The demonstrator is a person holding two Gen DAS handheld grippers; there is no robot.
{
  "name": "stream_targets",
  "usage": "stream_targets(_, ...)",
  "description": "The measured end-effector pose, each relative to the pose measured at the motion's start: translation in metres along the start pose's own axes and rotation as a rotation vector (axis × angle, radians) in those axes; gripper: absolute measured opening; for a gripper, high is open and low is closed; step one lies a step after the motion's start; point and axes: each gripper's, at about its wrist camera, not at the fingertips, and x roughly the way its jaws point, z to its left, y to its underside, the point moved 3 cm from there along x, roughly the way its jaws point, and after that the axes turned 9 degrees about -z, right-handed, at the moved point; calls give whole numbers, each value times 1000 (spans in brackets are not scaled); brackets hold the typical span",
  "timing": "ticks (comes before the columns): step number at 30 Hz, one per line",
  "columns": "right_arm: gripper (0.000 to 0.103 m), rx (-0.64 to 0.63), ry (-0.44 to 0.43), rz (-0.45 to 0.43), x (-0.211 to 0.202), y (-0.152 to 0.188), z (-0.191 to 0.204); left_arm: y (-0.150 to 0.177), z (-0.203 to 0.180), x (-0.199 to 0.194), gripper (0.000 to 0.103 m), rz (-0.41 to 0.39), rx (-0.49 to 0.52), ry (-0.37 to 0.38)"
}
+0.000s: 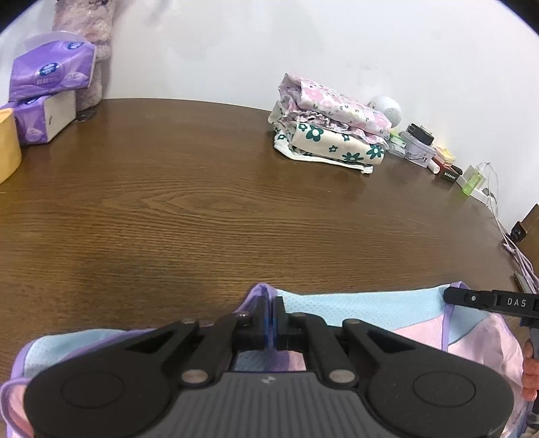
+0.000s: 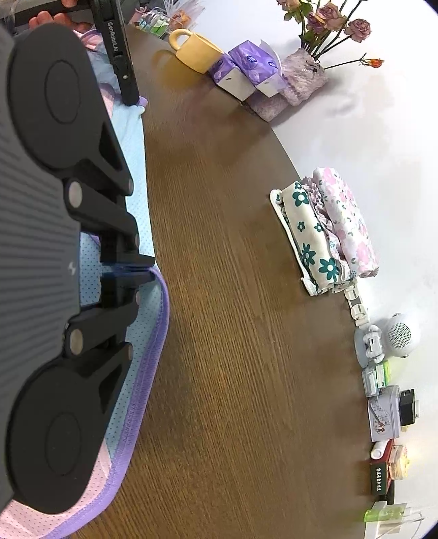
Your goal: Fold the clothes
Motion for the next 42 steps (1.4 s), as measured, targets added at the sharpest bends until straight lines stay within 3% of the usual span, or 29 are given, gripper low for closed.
stream_targets(3, 5, -19, 12, -15, -6, -2, 3, 2, -1, -5, 2, -2, 22, -13)
stream_targets(6, 12, -38, 23, -30, -13, -5, 6, 1, -2, -15, 9, -18, 18, -10)
stream_targets(12, 18, -110, 24, -34, -12, -2, 21, -12, -14, -45, 25, -163, 66, 49)
stream_targets(16, 20, -180, 11, -19, -3, 4, 36, -5, -40, -37, 25, -133, 152, 123)
stream_targets(24, 21, -317, 9, -8, 13, 16, 62, 13, -41, -9, 28, -69, 194, 81)
stream_targets(28, 23, -356, 82, -49, 15, 14, 52, 15, -30, -7, 30, -92, 166, 88)
stream_targets(33, 24, -363, 94, -84, 15, 14, 45, 17, -22, -8, 30, -116, 156, 93)
stream_targets(36, 33, -390, 115, -100, 13, 15, 45, 19, -24, -8, 31, -133, 176, 90)
stream_targets(42, 32, -396, 123, -111, 7, 18, 43, 20, -21, -8, 32, -140, 164, 104)
